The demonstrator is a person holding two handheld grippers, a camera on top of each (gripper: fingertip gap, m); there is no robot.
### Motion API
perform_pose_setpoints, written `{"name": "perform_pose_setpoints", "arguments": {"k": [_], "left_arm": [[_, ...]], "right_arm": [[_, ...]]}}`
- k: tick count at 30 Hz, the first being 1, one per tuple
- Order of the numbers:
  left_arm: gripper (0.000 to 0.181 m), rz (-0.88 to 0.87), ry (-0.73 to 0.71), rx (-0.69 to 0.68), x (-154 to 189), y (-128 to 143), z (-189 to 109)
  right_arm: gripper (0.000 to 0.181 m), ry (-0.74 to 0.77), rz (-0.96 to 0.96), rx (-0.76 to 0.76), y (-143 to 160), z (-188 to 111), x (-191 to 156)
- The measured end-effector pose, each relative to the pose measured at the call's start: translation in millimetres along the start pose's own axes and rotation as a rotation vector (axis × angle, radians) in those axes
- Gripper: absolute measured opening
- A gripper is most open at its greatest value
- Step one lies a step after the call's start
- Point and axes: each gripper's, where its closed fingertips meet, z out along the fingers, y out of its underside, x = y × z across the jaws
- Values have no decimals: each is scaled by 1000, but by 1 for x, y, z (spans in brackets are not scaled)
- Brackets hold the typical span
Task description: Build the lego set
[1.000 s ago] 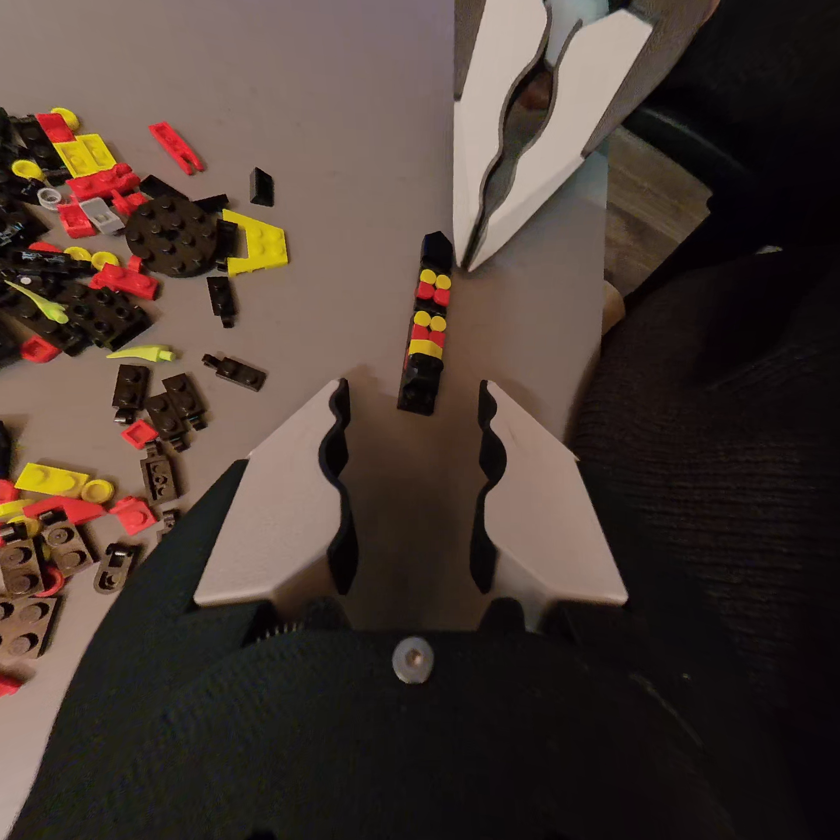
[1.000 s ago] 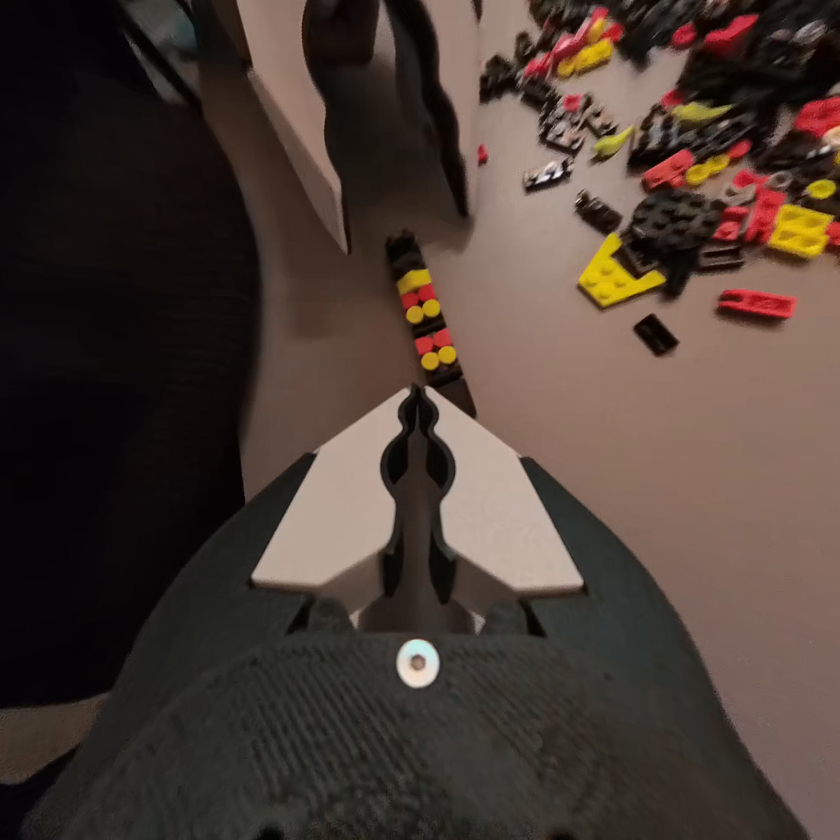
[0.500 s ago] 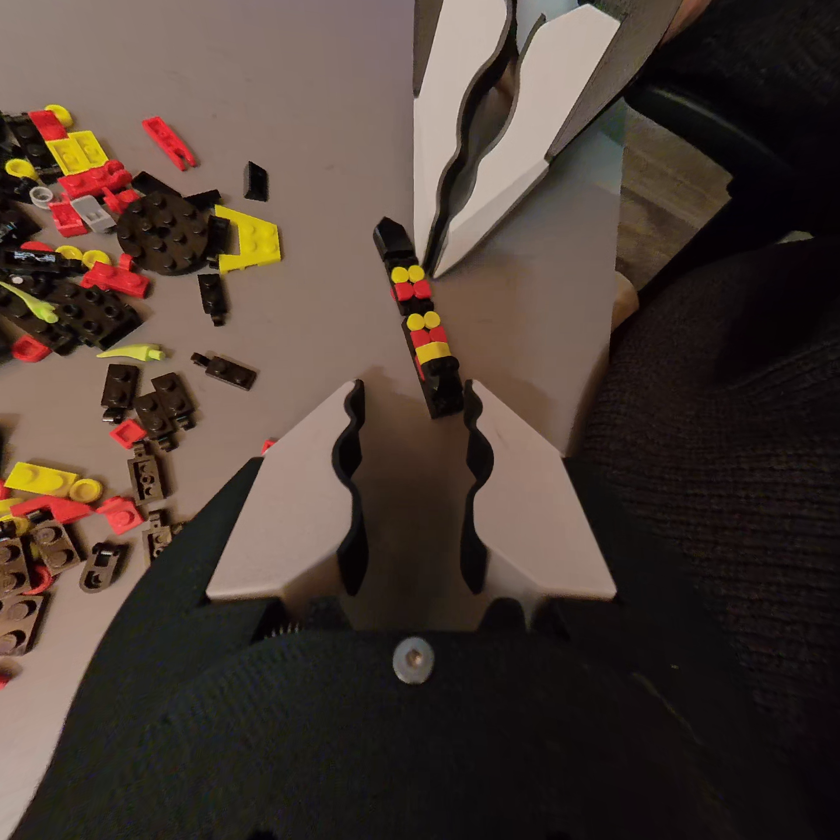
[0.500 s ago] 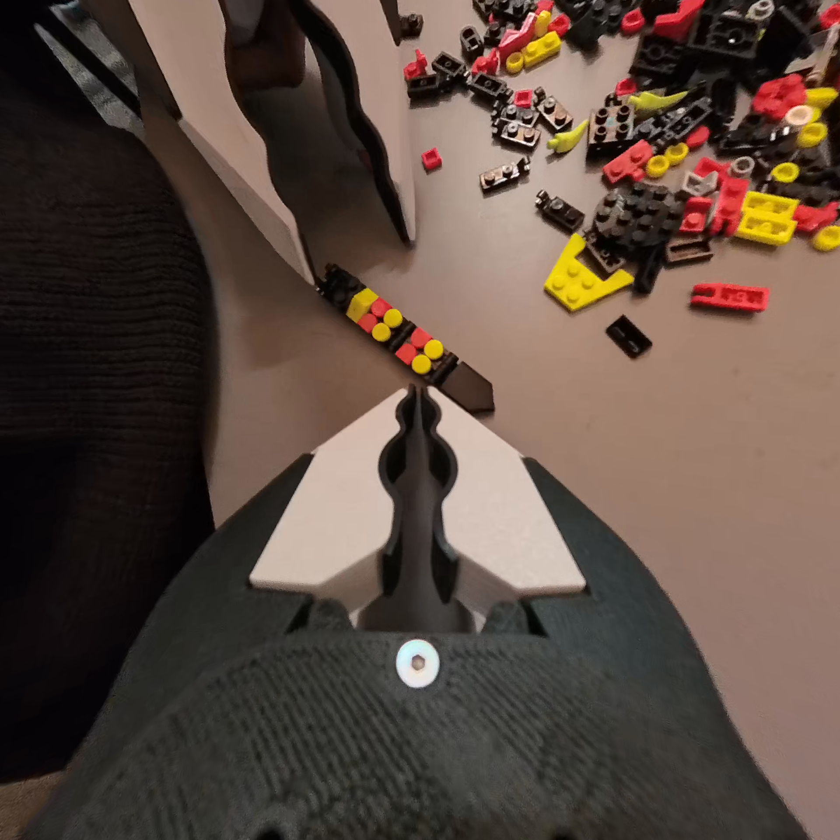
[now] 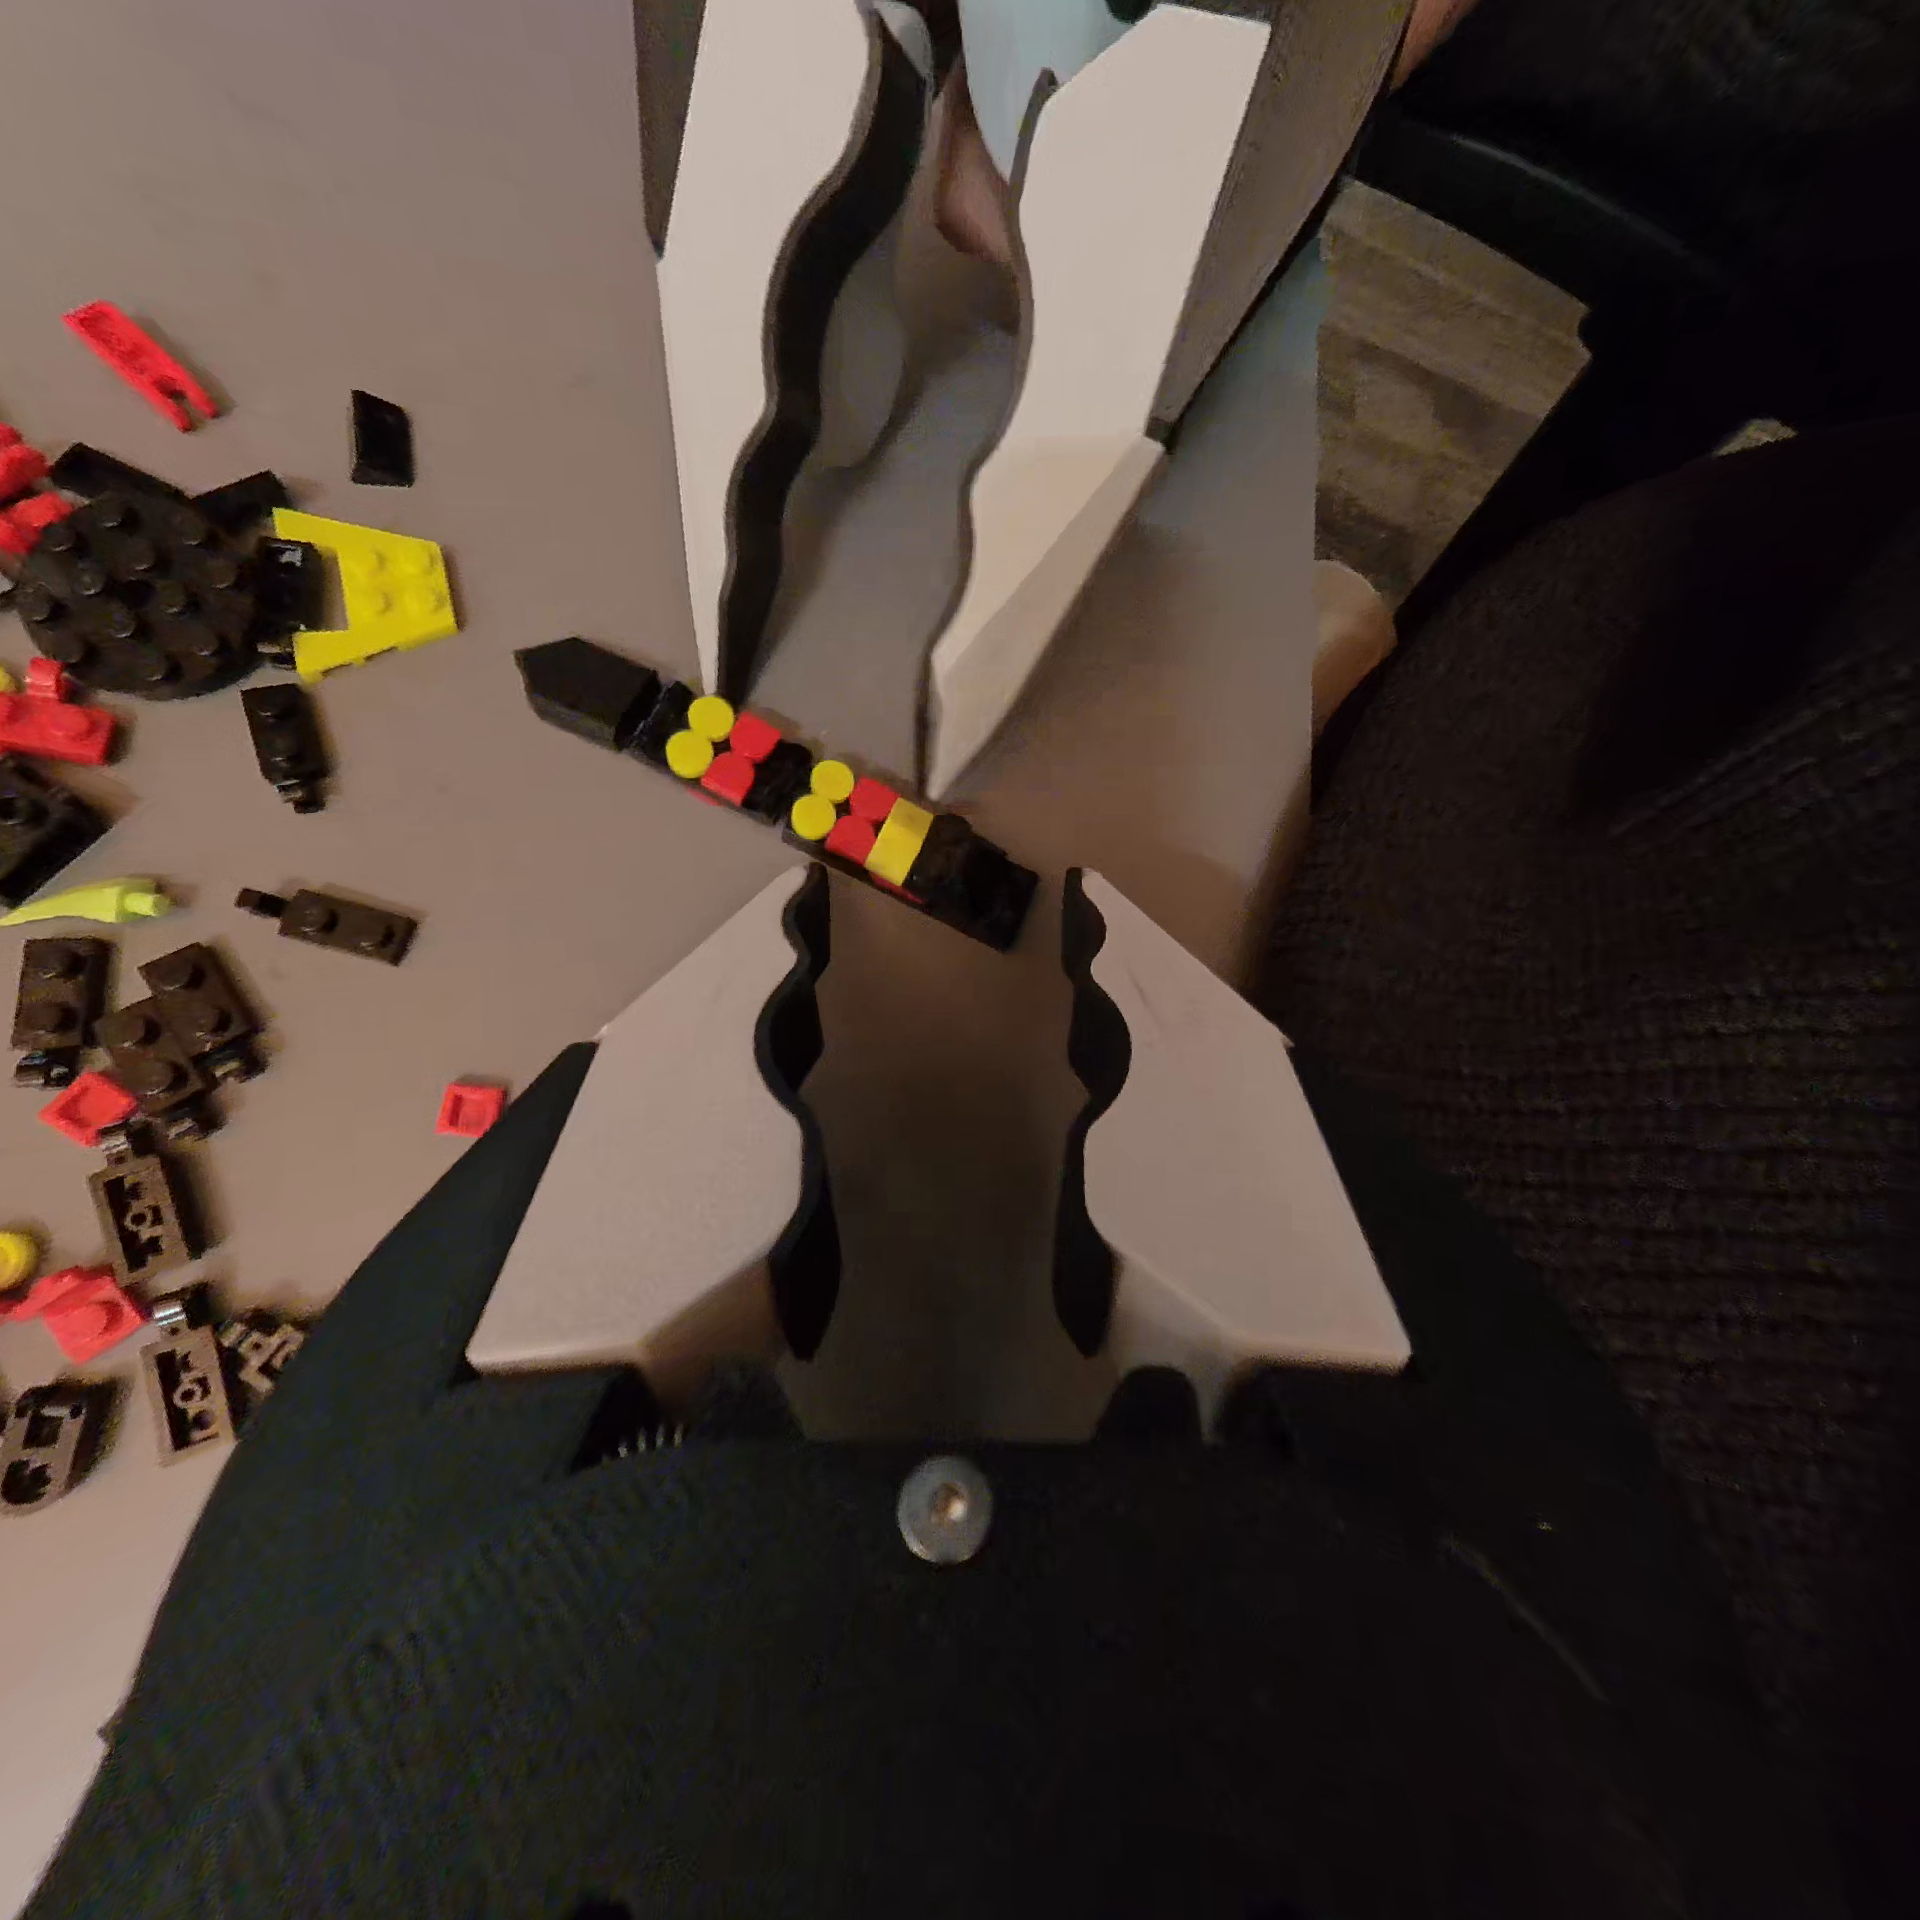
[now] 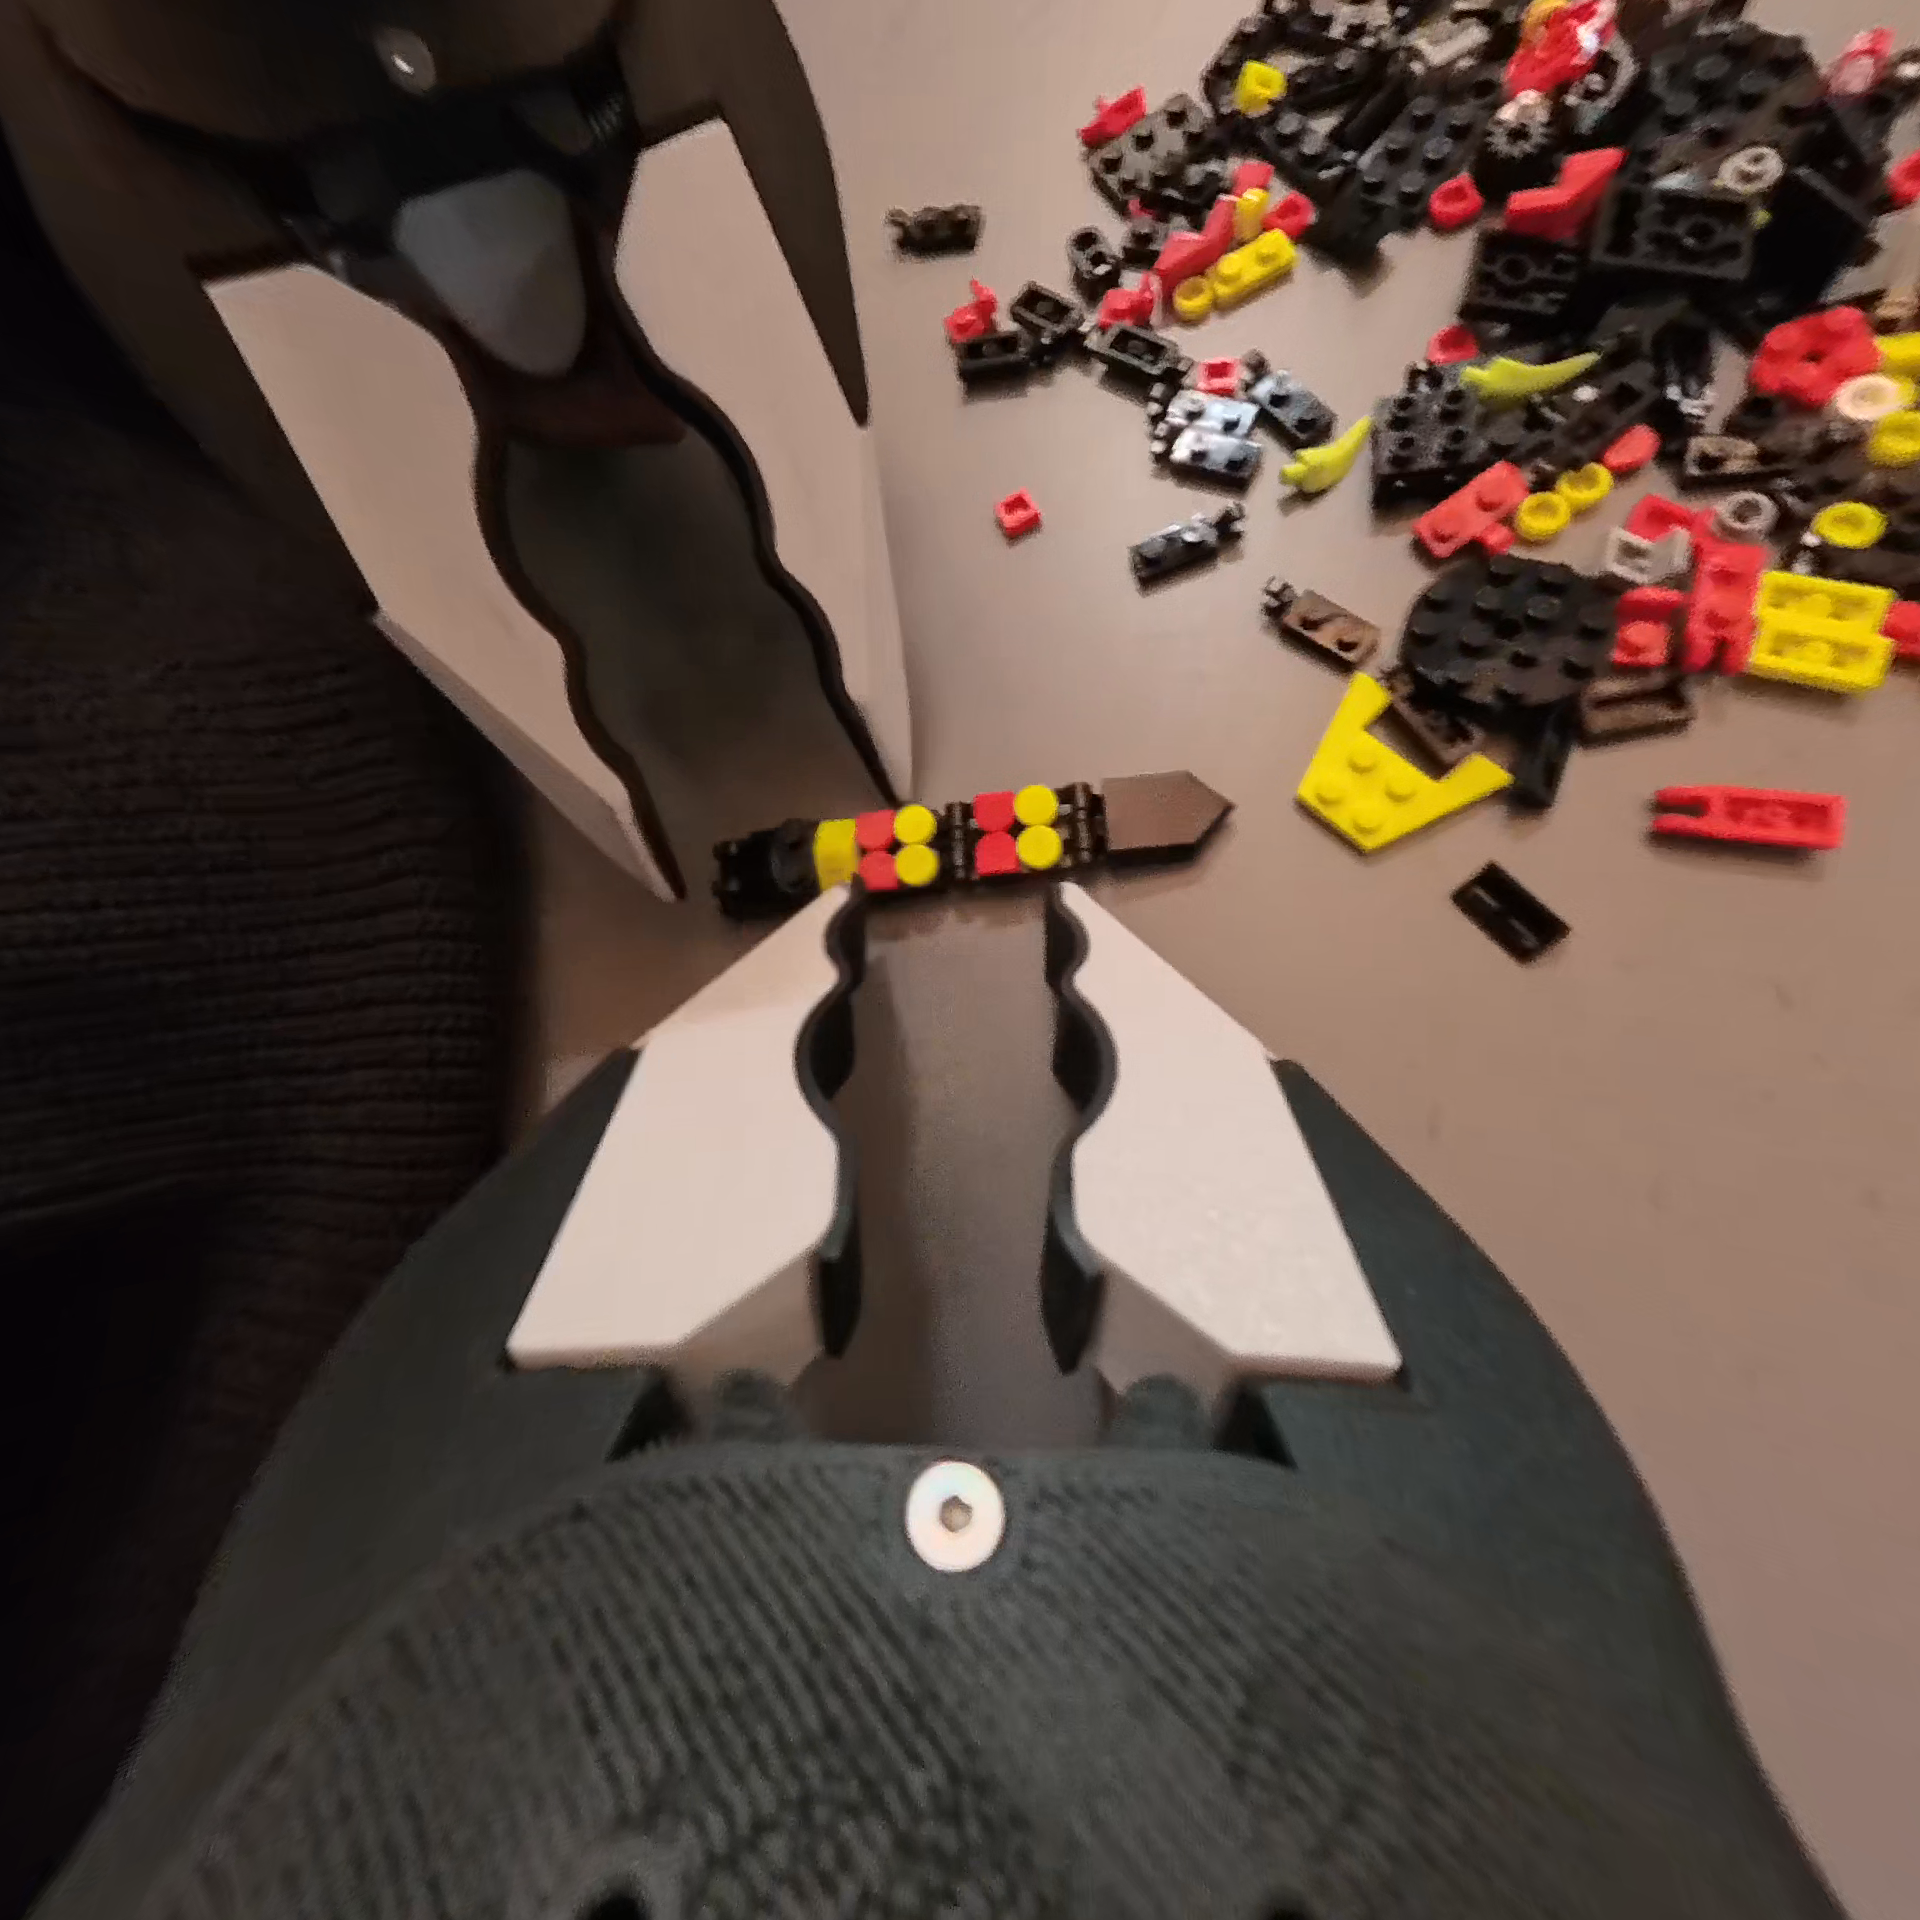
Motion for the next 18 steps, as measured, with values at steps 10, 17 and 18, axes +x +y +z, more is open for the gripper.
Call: {"name": "perform_pose_setpoints", "arguments": {"k": [10,17,18], "left_arm": [[45,-31,34,47,0,-6,-7],[44,-93,-84,117,-33,-13,-20],[44,-111,-98,133,-37,-15,-22]], "right_arm": [[60,-47,-1,22,-2,-7,-6],[52,-60,-14,-16,4,-3,-11],[52,-60,-15,-16,3,-3,-11]]}}
